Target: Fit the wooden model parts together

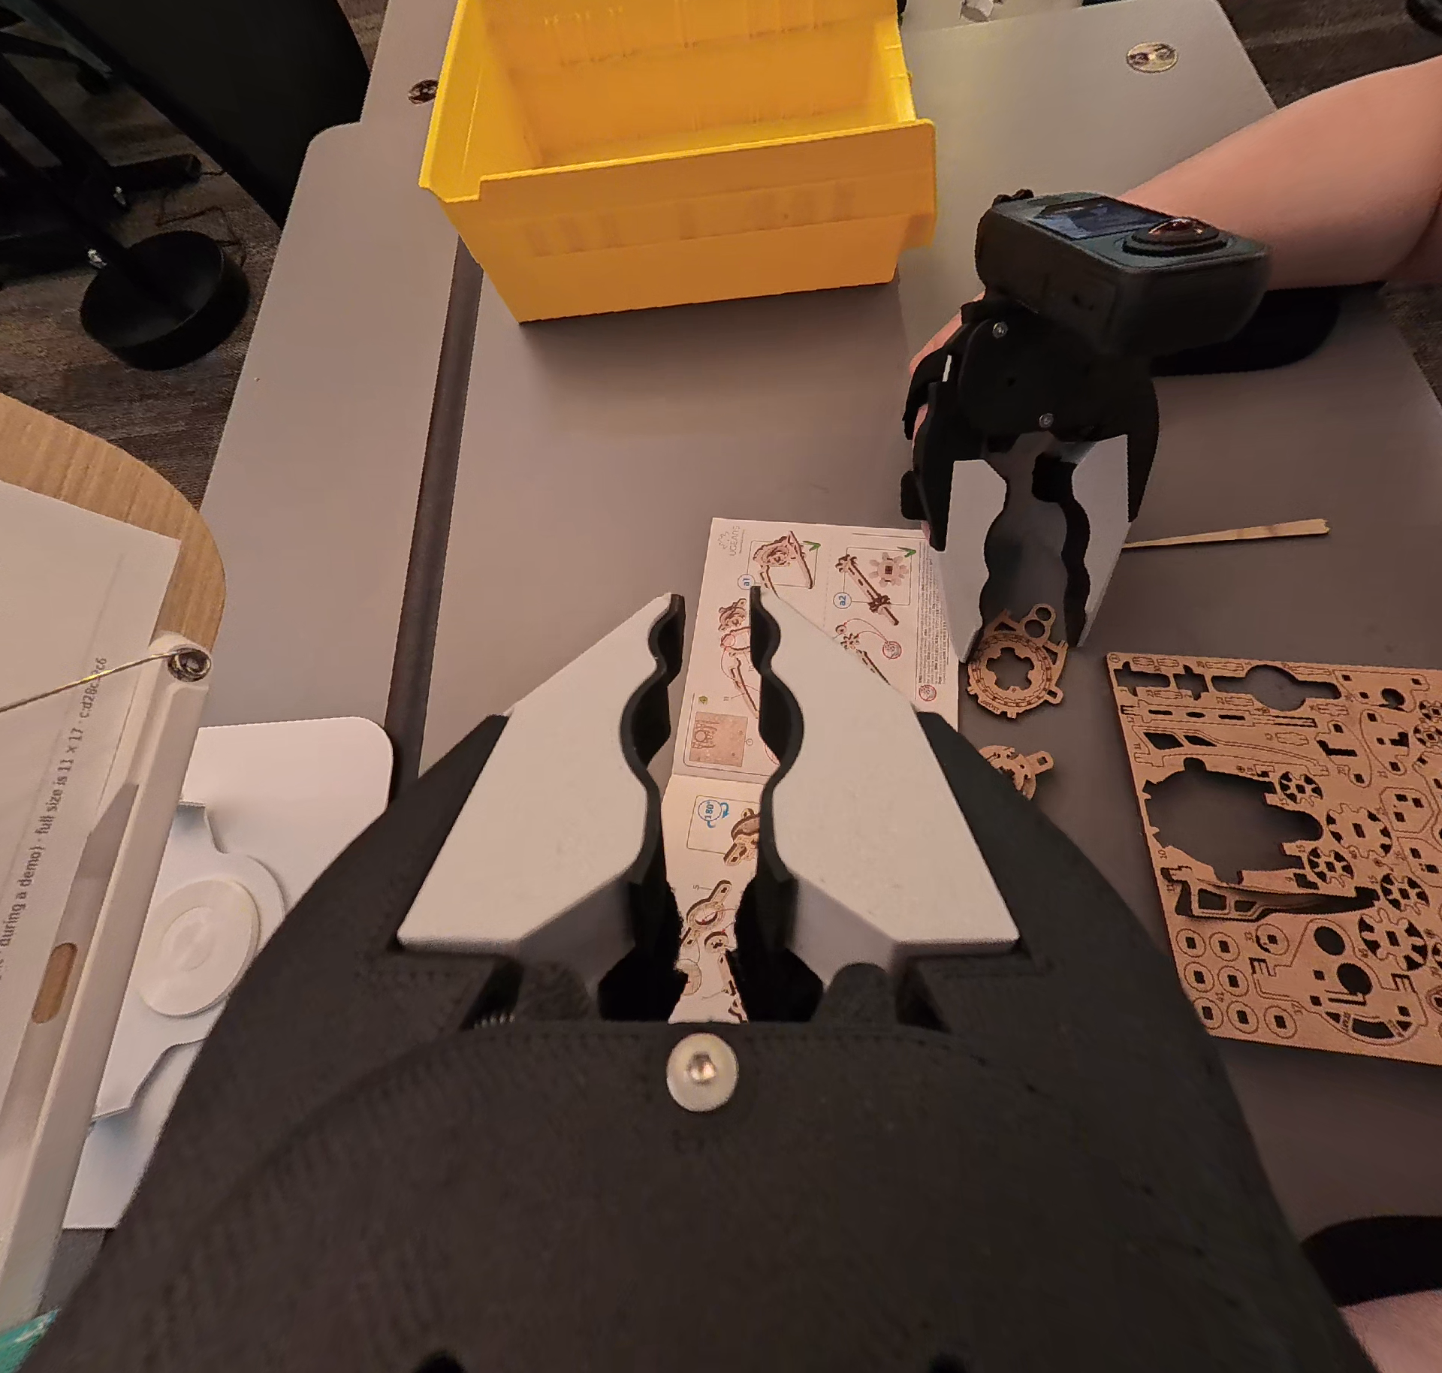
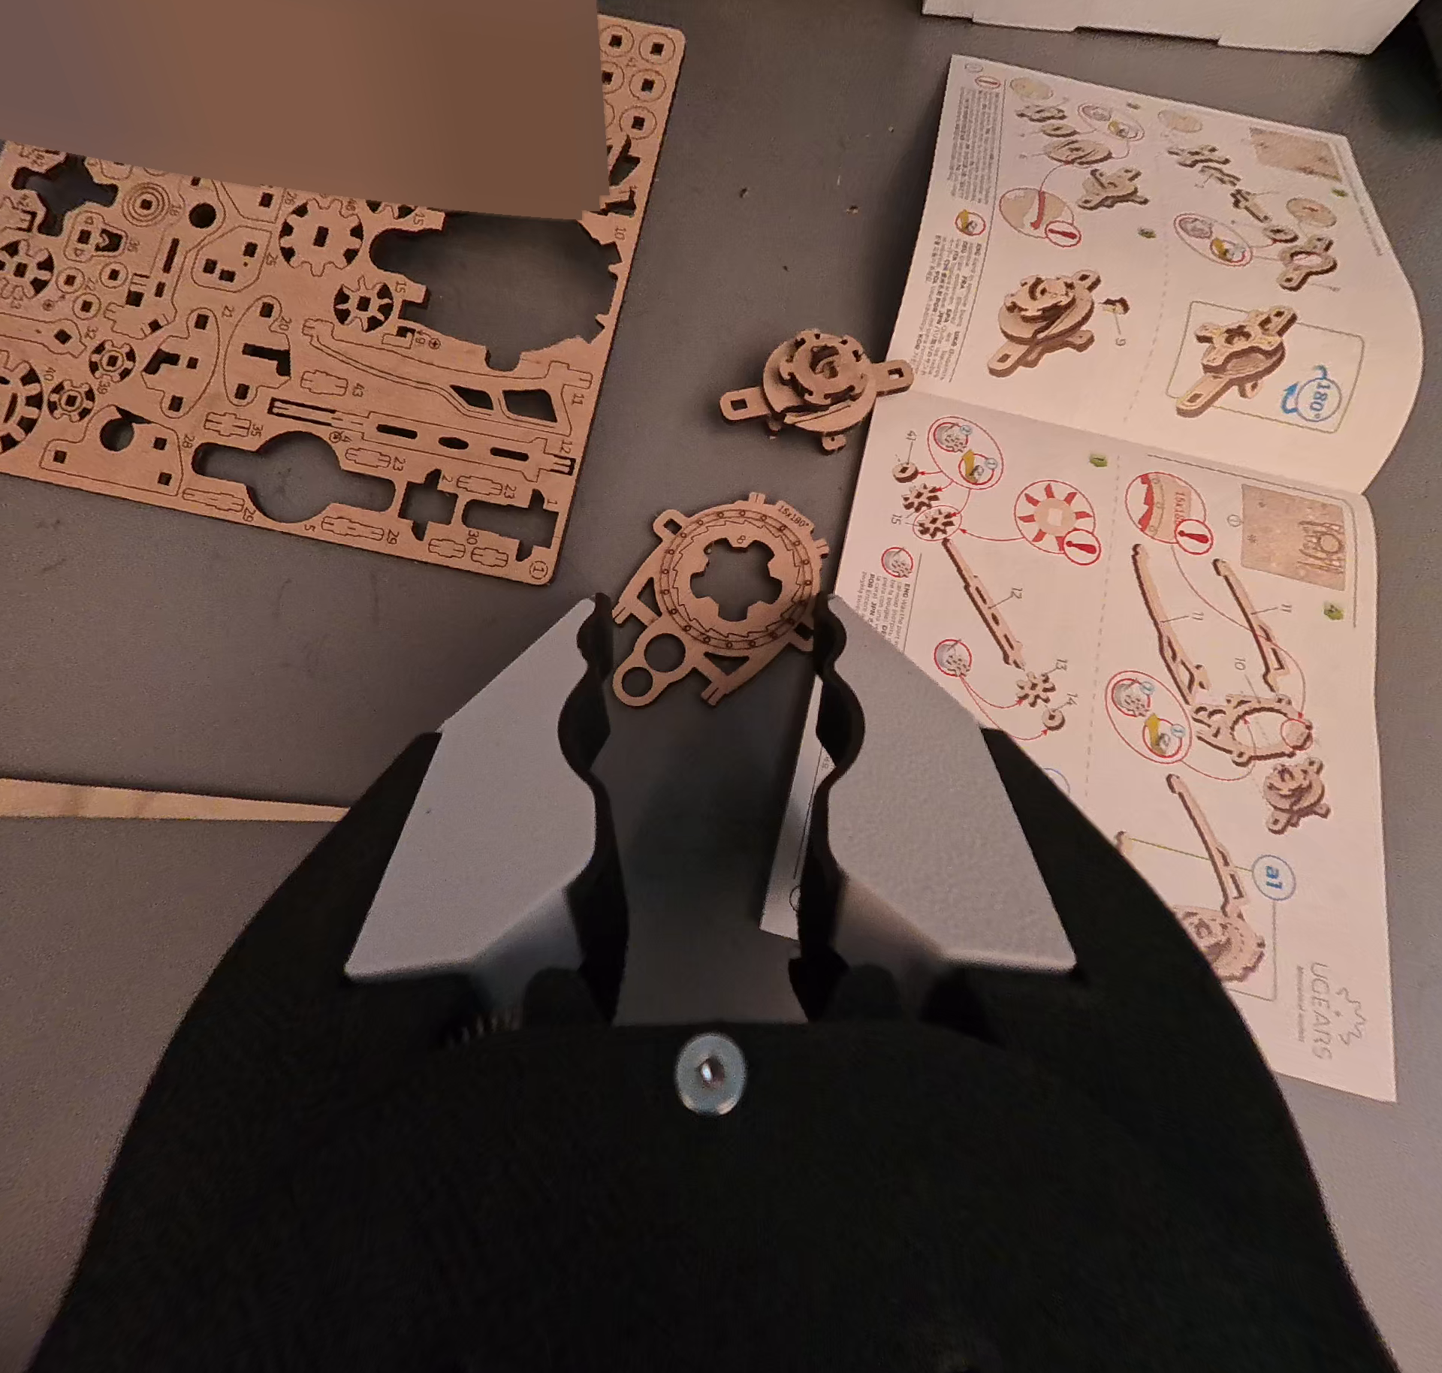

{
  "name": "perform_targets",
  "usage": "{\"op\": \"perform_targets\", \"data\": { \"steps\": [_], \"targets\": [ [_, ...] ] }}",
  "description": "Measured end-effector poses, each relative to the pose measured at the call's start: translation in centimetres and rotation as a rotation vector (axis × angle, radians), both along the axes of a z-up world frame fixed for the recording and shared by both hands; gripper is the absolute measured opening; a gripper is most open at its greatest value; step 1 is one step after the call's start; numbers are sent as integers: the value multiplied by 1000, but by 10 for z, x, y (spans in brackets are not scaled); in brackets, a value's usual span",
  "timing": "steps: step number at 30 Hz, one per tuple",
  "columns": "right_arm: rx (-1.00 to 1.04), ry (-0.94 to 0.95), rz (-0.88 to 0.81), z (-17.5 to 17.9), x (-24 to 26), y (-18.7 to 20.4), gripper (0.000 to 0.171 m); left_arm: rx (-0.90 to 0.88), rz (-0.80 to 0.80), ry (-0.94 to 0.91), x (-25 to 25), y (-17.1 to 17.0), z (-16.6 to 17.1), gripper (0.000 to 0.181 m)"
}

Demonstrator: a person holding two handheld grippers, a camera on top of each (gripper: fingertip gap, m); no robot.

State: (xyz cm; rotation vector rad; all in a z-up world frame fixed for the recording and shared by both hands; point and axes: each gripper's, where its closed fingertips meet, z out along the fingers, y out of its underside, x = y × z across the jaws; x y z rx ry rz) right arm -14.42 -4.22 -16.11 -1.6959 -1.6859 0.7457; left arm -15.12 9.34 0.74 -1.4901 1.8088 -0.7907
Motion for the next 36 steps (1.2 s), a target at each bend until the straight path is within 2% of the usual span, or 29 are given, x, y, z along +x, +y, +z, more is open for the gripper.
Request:
{"op": "perform_targets", "data": {
  "steps": [3,6,8,16,27,36],
  "targets": [
    [24,5,28,3,1,-3,32,-1,-2,-4,-1,-1,1,14],
    [23,-7,33,1,2,-3,30,-1,-1,-4,-1,-1,2,15],
    [10,0,30,1,3,-3,30,-1,-1,-4,-1,0,2,15],
    [-78,7,17,-1,7,-5,52,0,-2,8,-1,0,-1,15],
    [-36,-26,40,-2,7,-9,44,21,24,-18,-7,4,8,15],
    [130,-44,24,4,4,1,44,7,36,-58,-15,8,18,14]
  ]
}}
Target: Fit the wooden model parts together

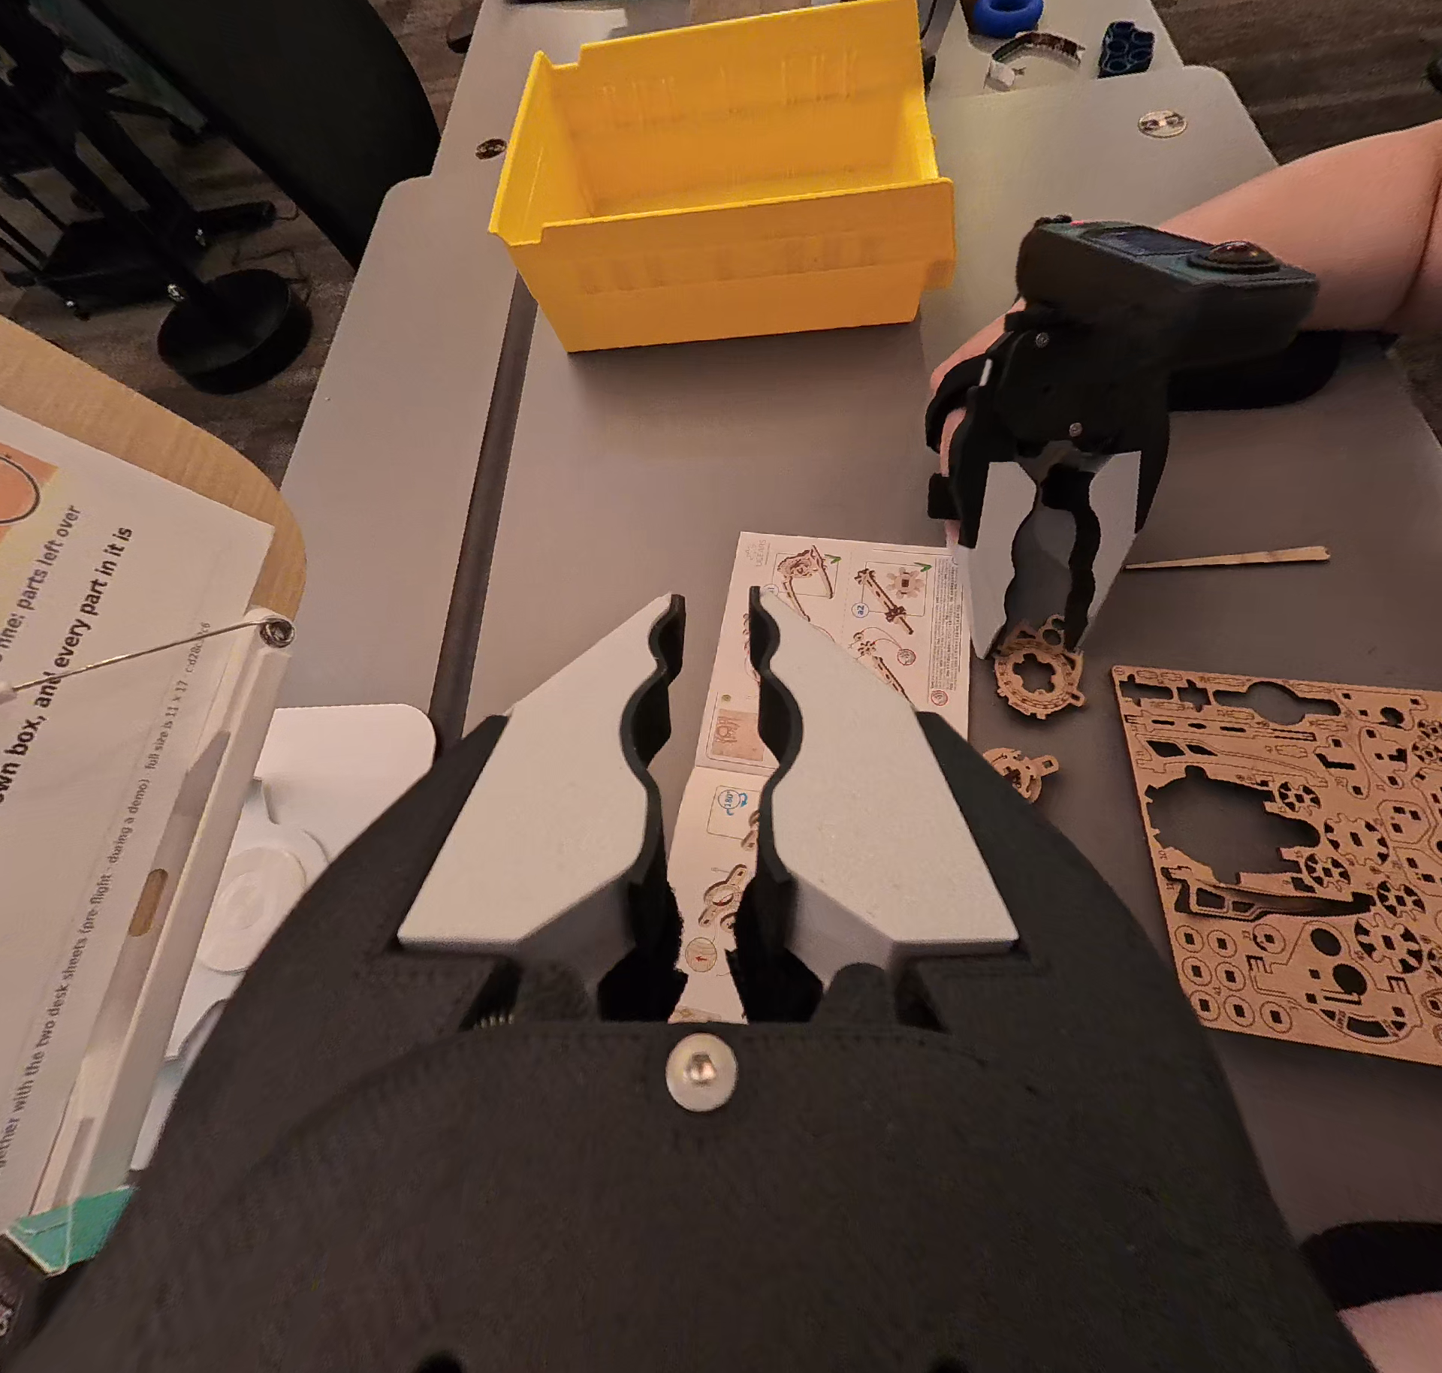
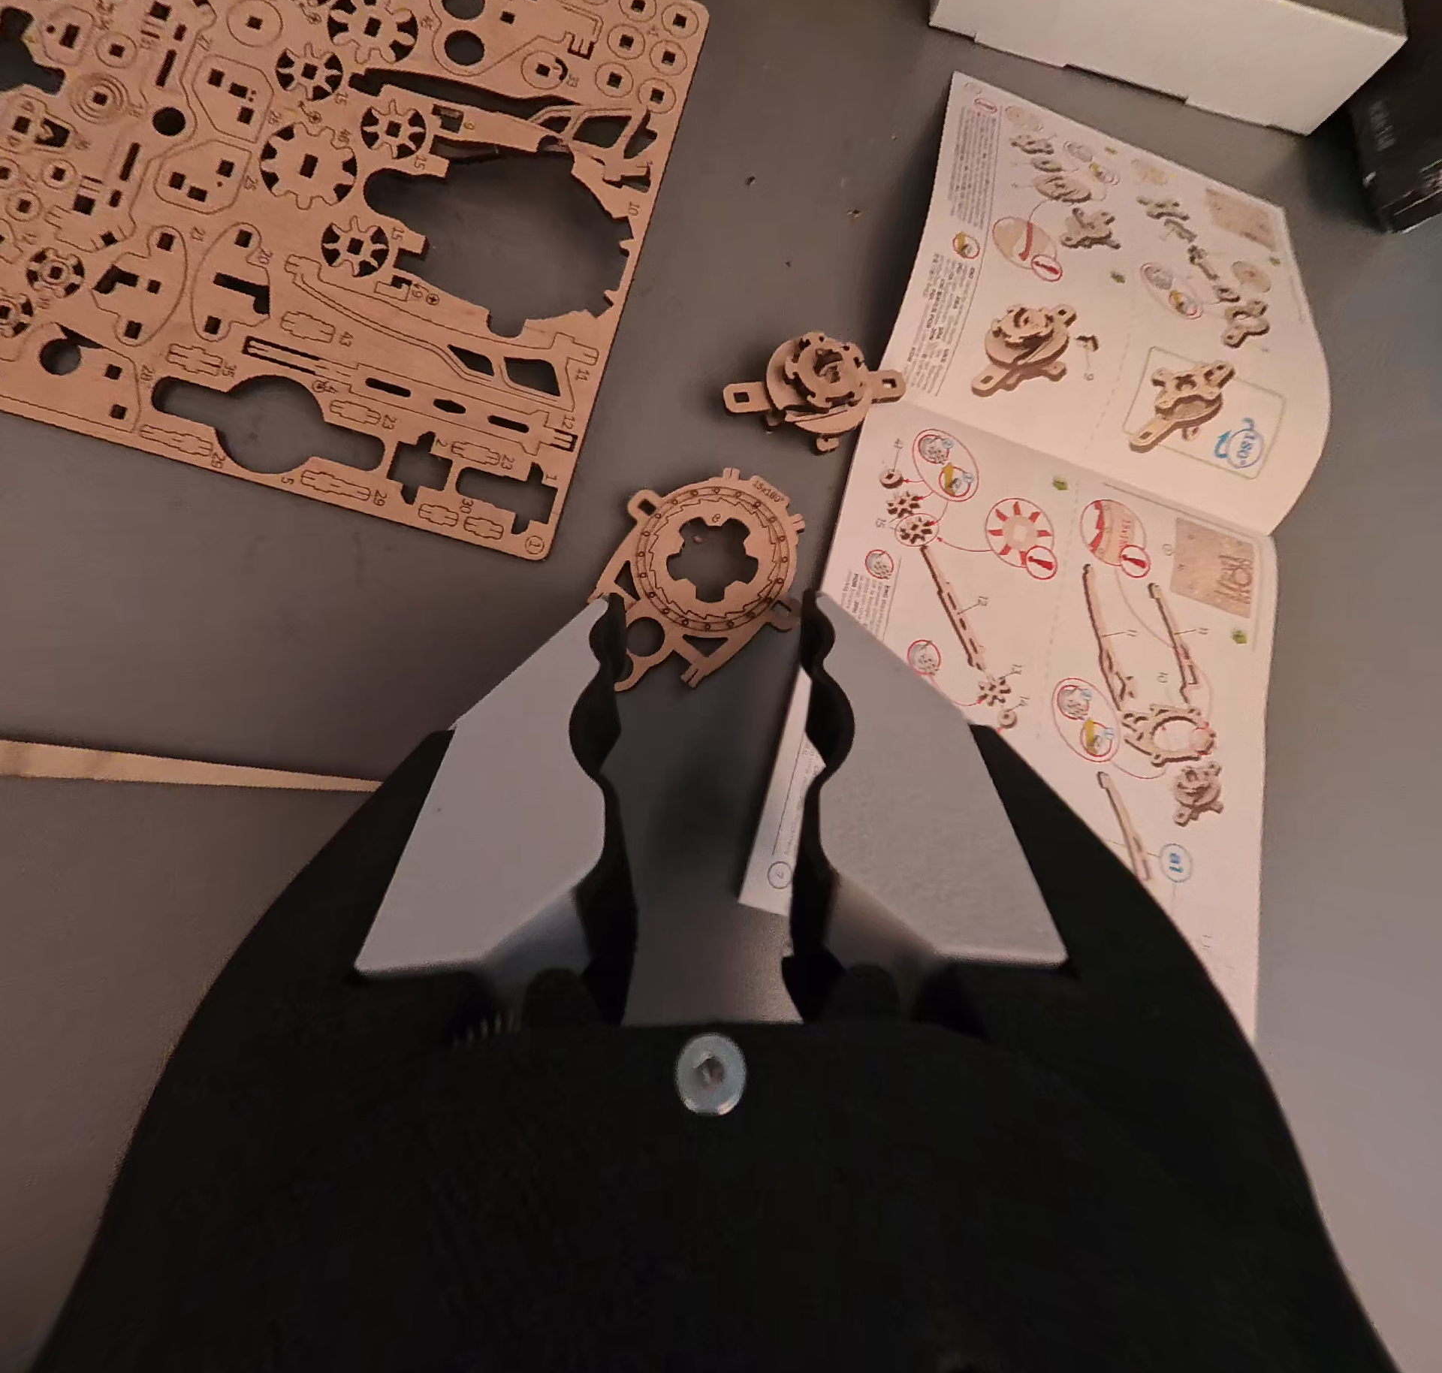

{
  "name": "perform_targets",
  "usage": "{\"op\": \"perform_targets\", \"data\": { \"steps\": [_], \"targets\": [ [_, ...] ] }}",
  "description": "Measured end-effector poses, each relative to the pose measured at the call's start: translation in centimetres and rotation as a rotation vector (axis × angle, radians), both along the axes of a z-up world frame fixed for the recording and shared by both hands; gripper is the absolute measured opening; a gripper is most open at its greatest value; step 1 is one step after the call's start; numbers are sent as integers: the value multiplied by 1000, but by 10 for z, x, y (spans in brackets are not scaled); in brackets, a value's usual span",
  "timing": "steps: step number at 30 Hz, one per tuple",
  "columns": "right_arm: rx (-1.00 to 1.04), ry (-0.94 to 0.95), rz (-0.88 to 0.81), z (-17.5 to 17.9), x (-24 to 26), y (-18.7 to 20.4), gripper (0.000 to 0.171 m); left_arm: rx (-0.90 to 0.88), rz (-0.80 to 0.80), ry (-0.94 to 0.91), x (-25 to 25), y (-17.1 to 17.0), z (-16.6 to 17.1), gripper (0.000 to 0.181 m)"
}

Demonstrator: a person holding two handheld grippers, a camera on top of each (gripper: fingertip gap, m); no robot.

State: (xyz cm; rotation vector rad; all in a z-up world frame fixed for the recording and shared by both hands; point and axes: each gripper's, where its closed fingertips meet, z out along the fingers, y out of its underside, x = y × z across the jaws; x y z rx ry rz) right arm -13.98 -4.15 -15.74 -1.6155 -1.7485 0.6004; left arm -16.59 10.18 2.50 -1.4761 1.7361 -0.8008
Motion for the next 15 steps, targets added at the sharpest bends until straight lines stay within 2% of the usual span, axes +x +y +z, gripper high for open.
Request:
{"op": "perform_targets", "data": {
  "steps": [15],
  "targets": [
    [278,-44,10,9,-5,8,44,-150,-65,107,17,-12,-34,27]
  ]
}}
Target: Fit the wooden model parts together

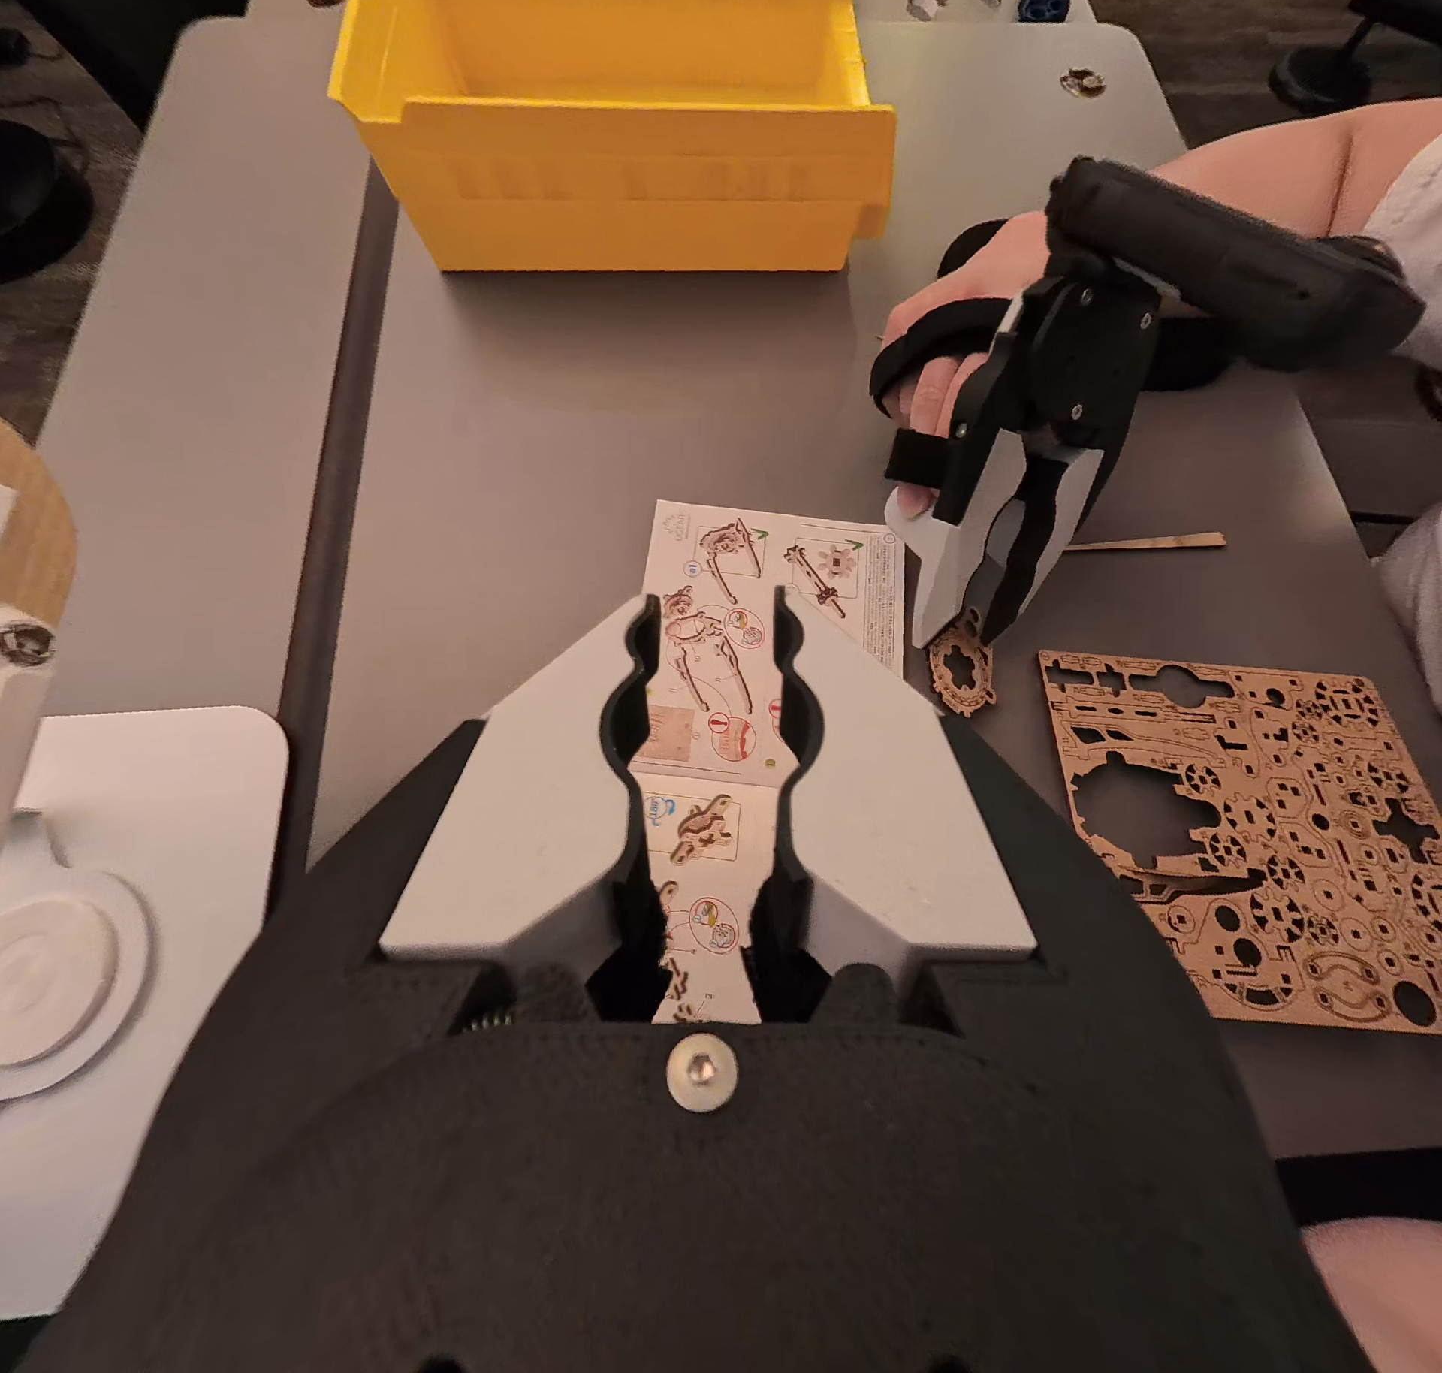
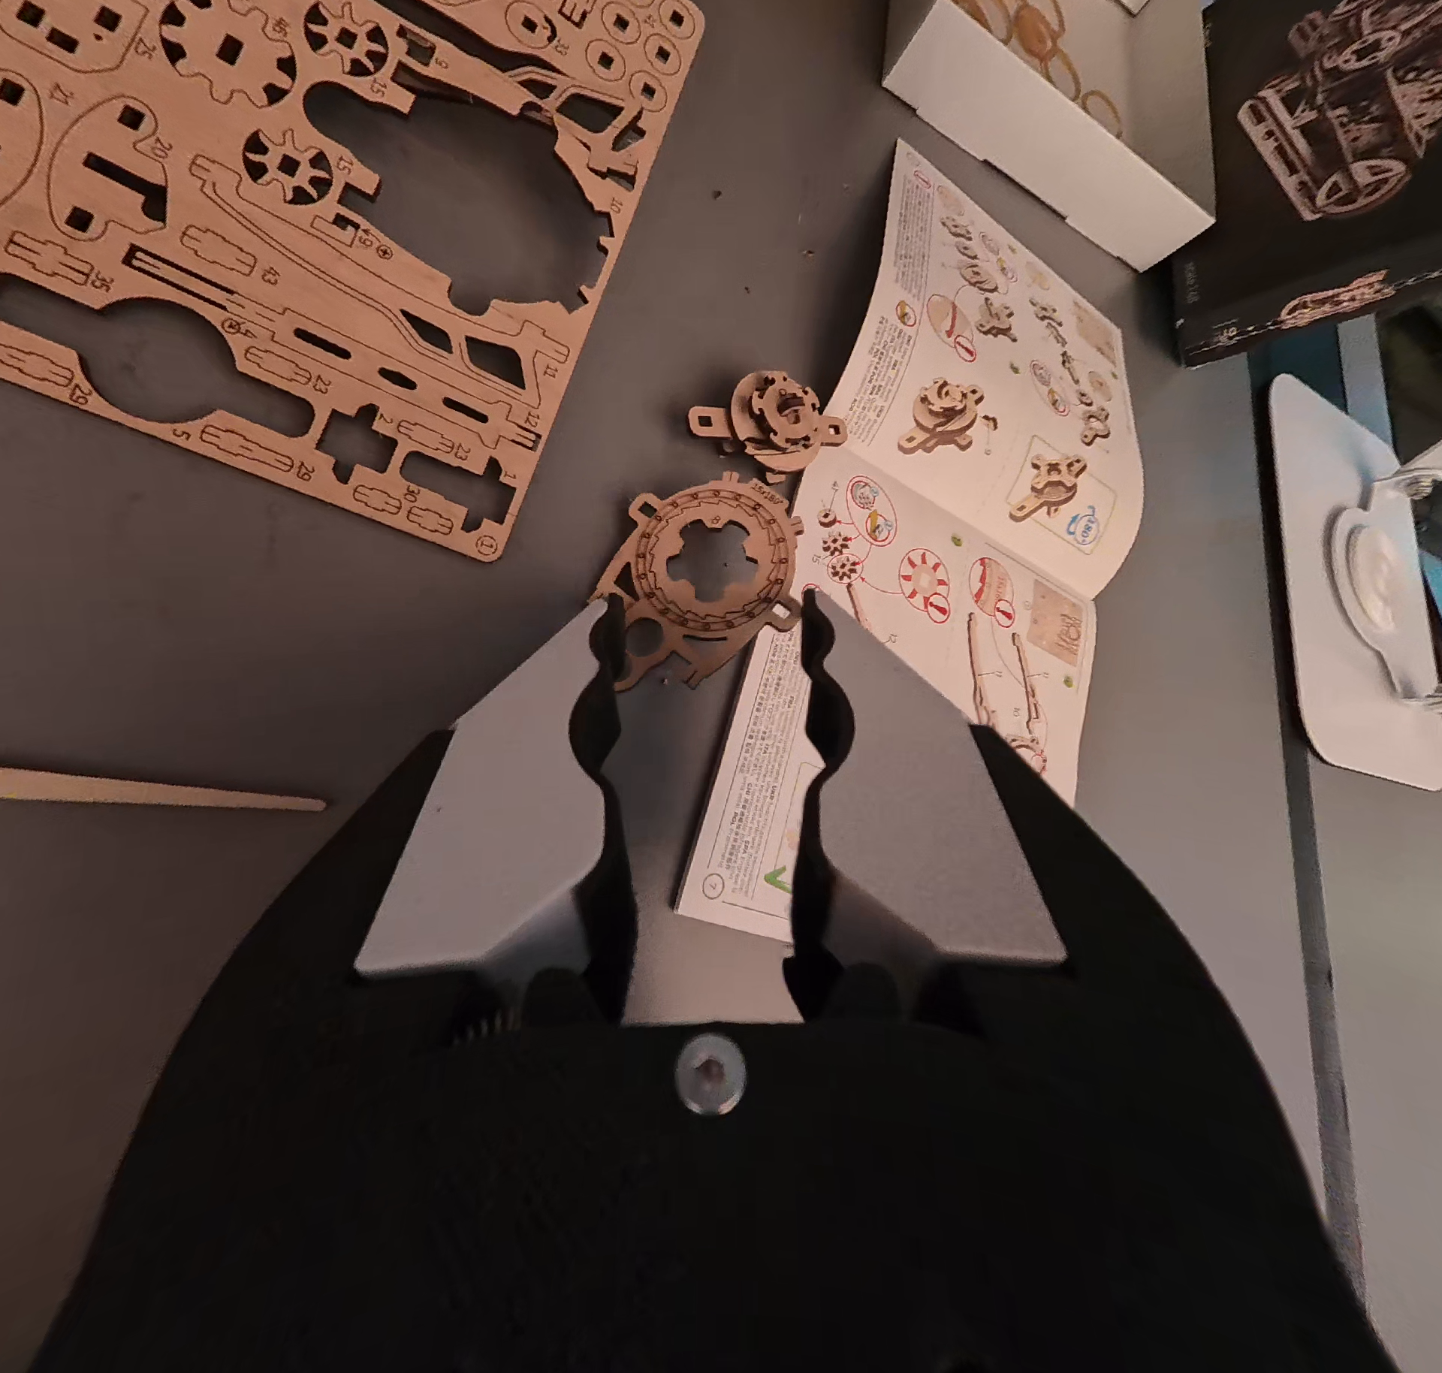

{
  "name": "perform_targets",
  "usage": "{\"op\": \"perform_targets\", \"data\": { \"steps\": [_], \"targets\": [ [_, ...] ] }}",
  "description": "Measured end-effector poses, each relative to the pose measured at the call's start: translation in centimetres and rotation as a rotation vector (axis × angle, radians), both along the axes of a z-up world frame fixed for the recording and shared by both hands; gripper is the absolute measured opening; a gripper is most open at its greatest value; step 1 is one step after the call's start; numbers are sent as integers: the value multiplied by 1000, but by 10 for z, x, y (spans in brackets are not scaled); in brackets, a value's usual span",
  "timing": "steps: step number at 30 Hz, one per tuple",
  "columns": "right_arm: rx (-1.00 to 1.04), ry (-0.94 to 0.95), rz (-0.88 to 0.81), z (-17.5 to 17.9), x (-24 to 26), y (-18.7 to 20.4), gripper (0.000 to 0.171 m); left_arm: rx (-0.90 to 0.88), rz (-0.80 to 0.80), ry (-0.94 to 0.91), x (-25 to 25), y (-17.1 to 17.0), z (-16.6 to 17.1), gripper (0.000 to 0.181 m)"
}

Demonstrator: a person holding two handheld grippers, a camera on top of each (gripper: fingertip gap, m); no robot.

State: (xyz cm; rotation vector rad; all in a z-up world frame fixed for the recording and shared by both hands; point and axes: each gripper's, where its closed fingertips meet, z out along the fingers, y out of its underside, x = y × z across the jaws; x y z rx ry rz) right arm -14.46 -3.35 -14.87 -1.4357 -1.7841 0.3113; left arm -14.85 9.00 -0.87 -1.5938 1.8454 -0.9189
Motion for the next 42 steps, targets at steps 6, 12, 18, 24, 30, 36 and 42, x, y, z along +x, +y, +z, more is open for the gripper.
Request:
{"op": "perform_targets", "data": {
  "steps": [6,12,18,24,30,36,42],
  "targets": [
    [81,52,-23,15,0,8,44,-36,-24,32,6,-4,-11,27],
    [162,159,-122,39,6,27,44,-75,-54,17,15,-12,-12,27],
    [155,306,-244,62,18,48,44,-139,-54,-25,26,-16,-7,32],
    [185,371,-340,74,31,63,44,-232,-26,-5,33,-15,-16,34],
    [199,380,-380,76,35,69,43,-267,-10,-7,38,-14,-17,34],
    [181,403,-375,77,37,68,23,-308,-5,6,38,-14,-20,35],
    [-71,334,-396,42,34,70,48,-307,12,-1,34,-9,-16,35]
  ]
}}
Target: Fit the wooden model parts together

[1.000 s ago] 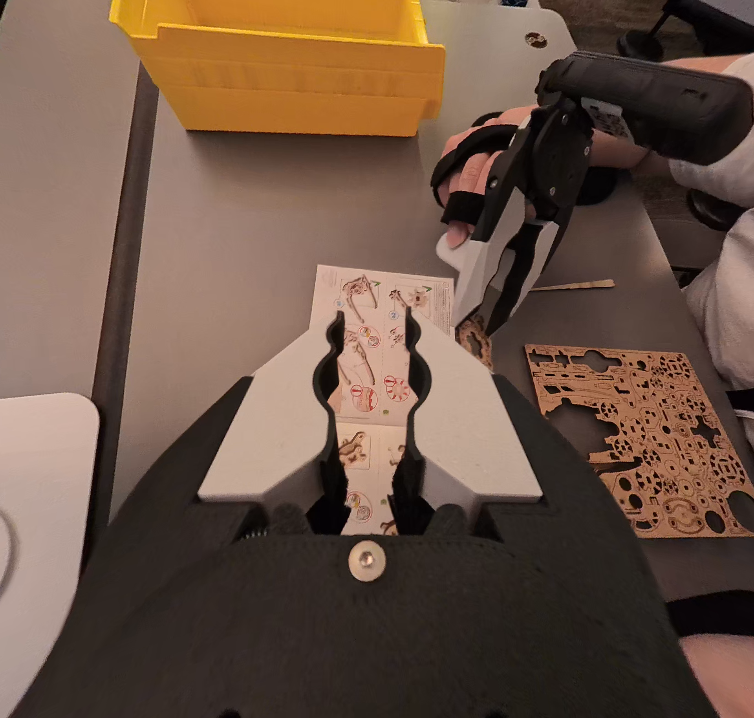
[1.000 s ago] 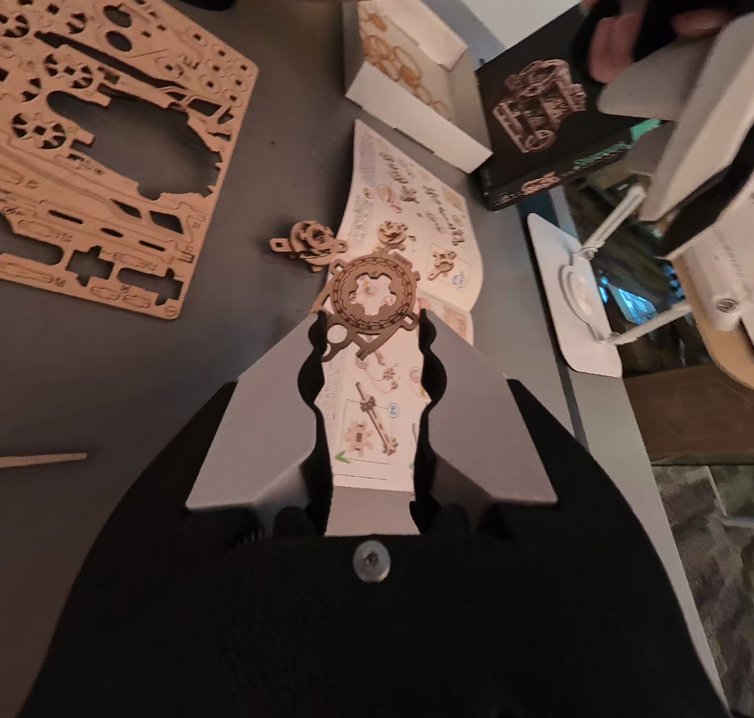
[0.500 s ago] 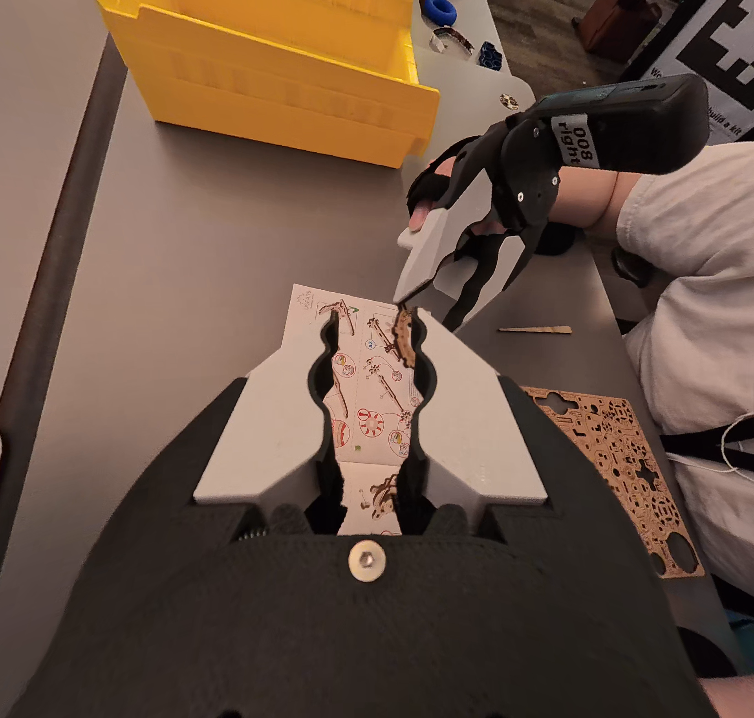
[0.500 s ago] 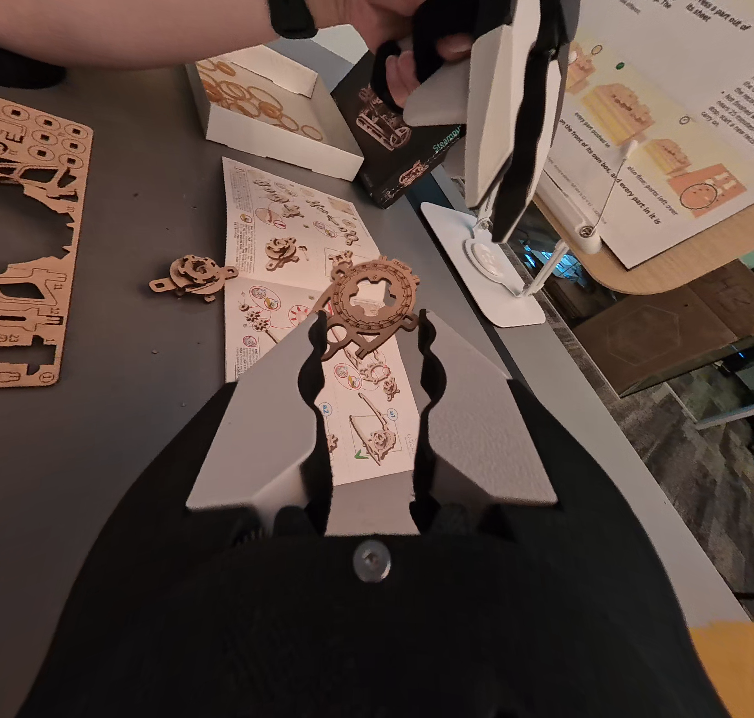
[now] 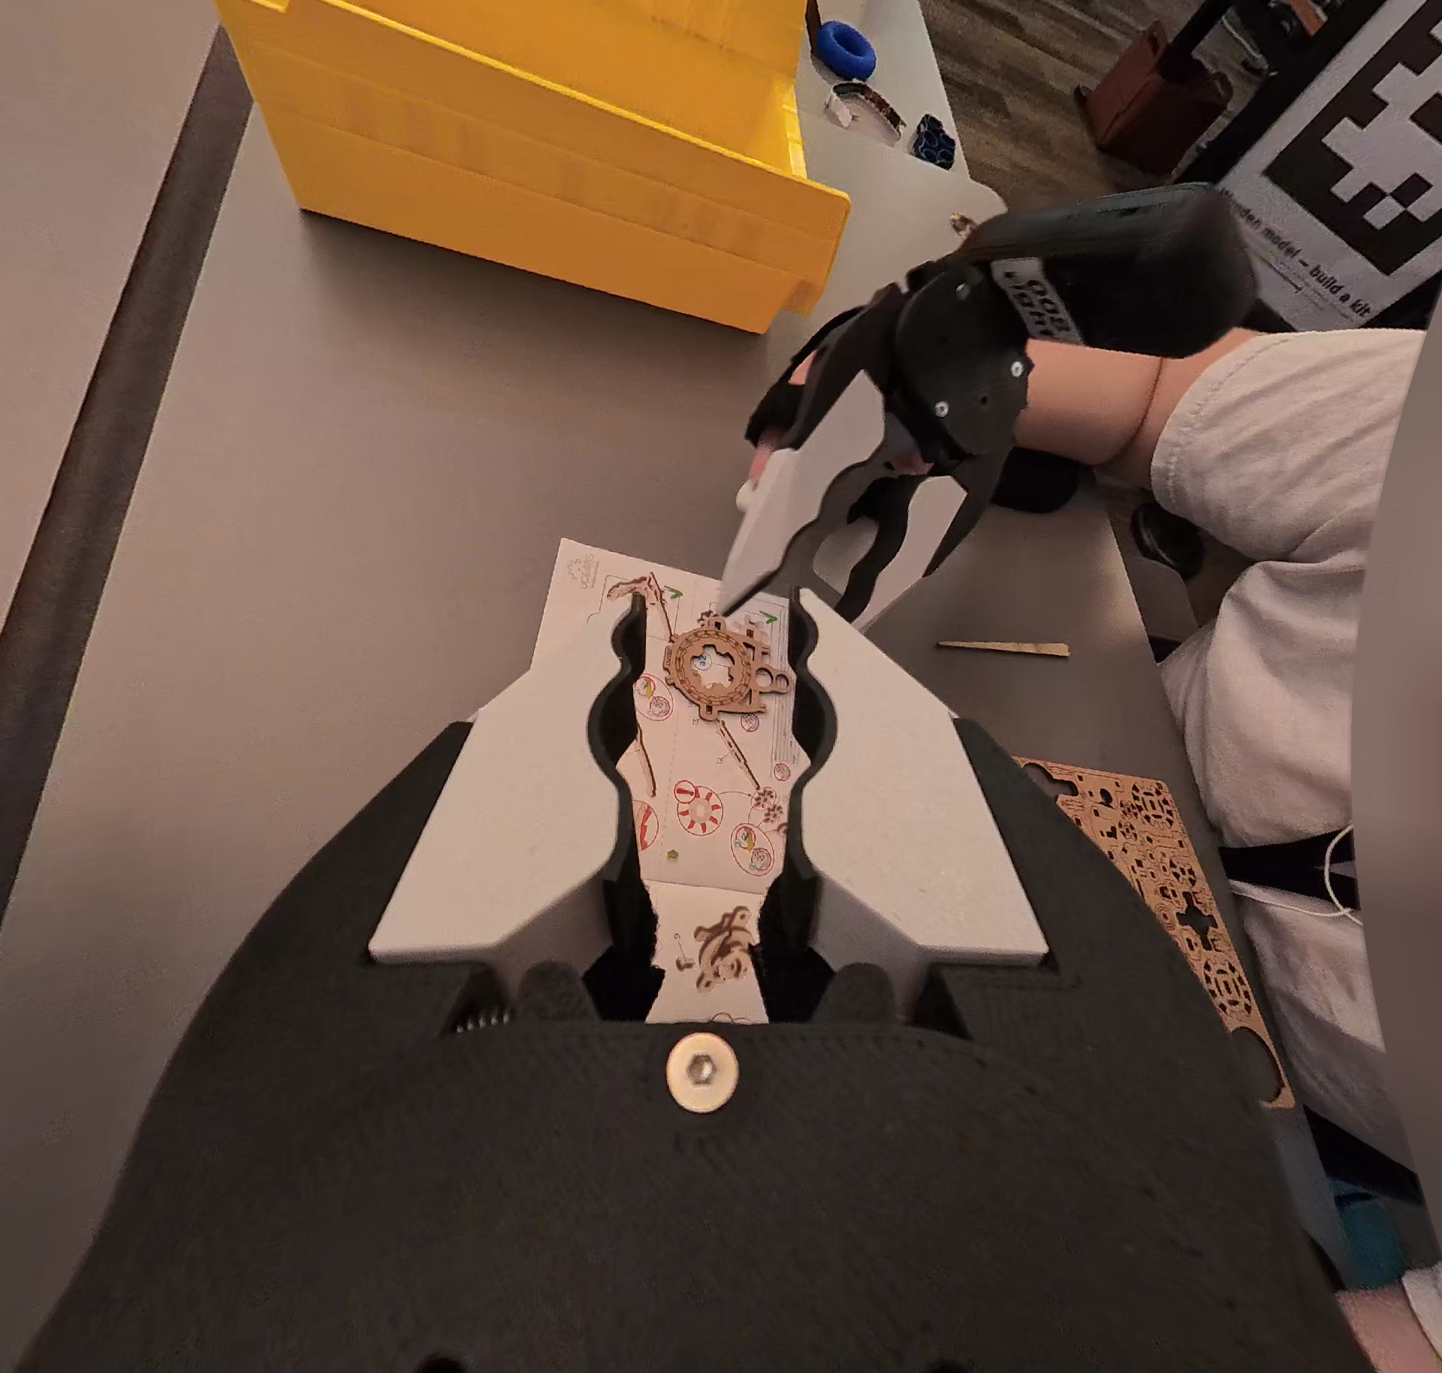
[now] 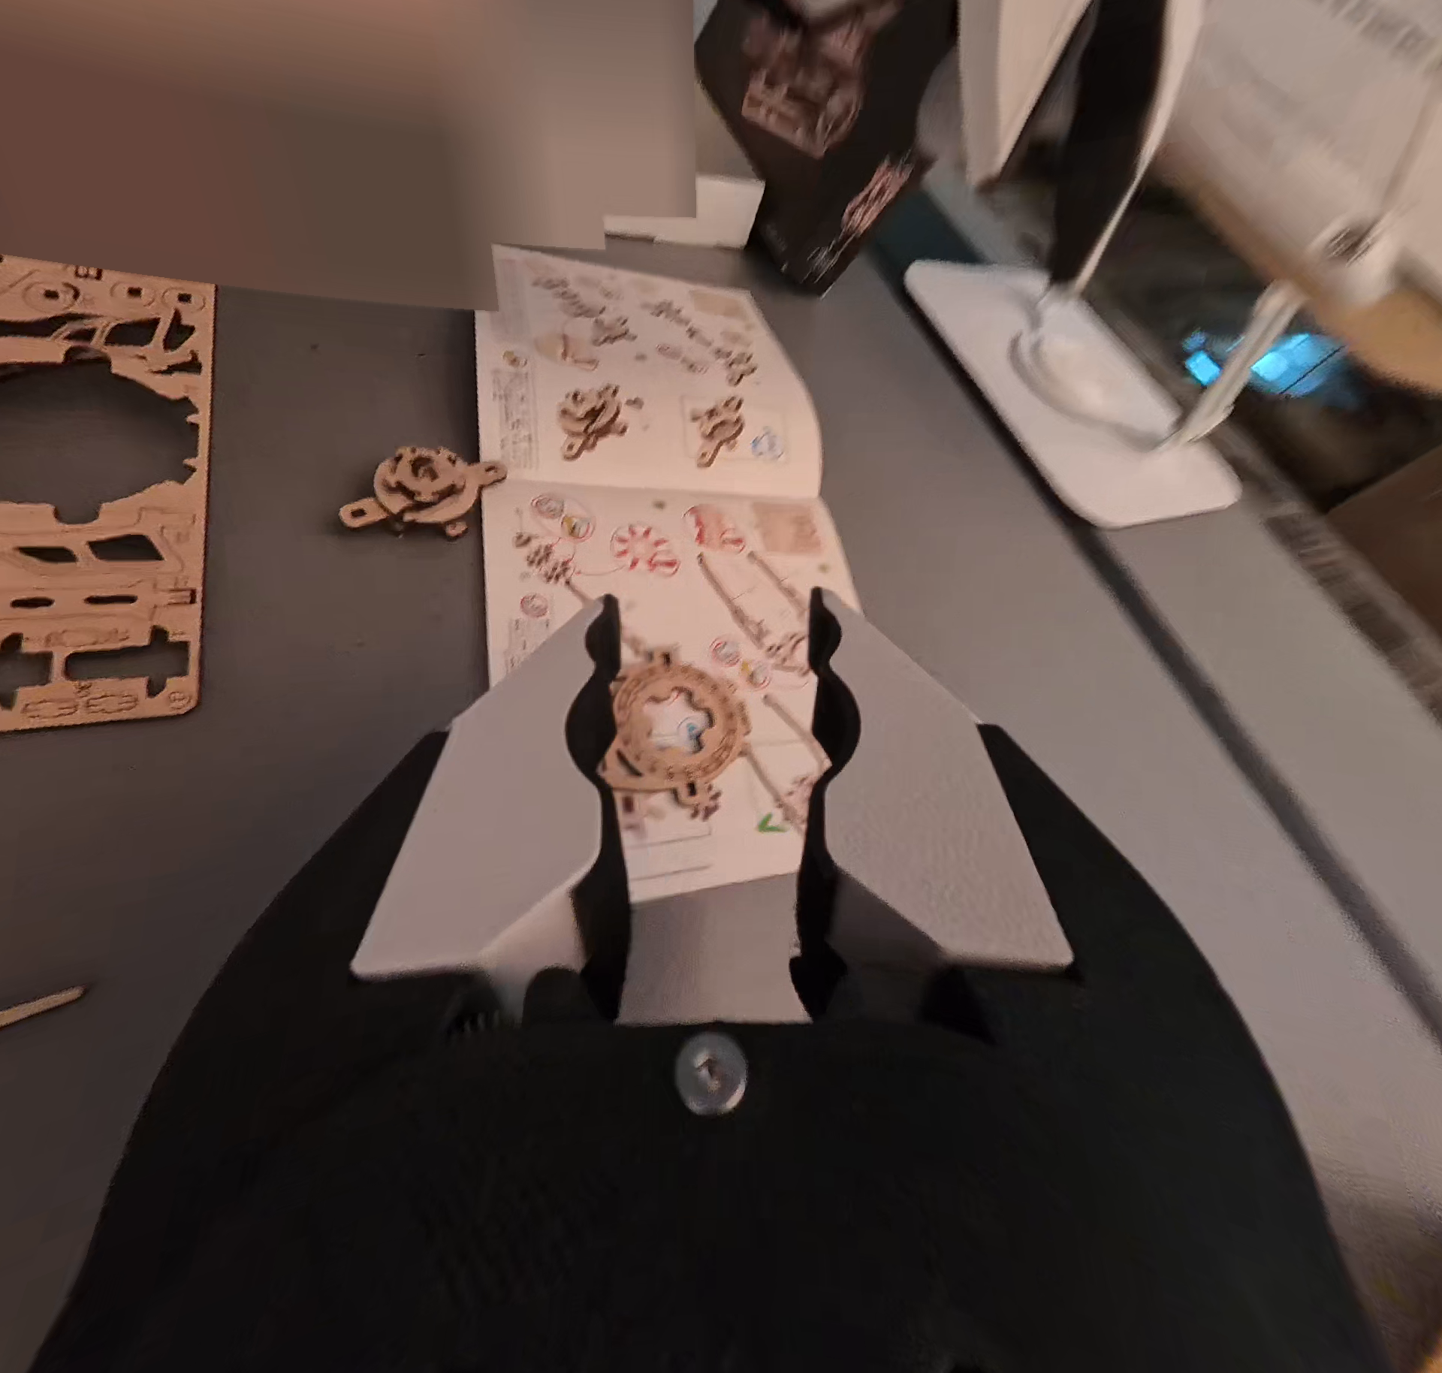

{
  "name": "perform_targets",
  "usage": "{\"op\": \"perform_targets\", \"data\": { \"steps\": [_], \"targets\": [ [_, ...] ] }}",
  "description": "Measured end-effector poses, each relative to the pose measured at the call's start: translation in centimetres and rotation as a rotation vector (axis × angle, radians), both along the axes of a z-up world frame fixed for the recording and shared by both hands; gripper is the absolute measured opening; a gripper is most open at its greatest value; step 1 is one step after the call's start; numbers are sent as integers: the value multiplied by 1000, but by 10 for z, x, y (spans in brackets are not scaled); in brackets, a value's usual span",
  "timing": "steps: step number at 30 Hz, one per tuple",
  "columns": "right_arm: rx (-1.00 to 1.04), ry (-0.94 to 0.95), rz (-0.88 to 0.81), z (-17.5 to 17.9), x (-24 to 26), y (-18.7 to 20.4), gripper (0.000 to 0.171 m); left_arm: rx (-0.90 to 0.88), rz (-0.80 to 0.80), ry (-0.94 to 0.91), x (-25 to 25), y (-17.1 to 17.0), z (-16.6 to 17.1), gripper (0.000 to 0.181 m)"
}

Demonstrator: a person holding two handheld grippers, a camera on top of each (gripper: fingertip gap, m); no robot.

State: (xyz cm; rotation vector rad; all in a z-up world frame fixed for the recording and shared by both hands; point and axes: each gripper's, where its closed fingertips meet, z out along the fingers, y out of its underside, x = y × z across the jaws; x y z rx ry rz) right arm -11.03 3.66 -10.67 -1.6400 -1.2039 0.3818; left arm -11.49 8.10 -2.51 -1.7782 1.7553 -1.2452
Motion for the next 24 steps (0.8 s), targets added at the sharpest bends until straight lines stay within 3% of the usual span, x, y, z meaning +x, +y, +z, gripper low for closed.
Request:
{"op": "perform_targets", "data": {
  "steps": [8,12,19,21,24],
  "targets": [
    [-294,-80,-42,-39,12,-7,69,22,5,13,-4,1,1,34],
    [-301,-176,-18,-55,14,-13,75,33,-4,7,-5,-2,4,34],
    [-379,-97,-12,-59,9,-10,84,40,-10,25,-3,-3,0,34],
    [-398,-74,-29,-60,10,-7,85,38,-9,26,-3,-2,-1,34],
    [-393,-65,-18,-58,12,-6,67,37,-7,30,-2,-2,-3,34]
  ]
}}
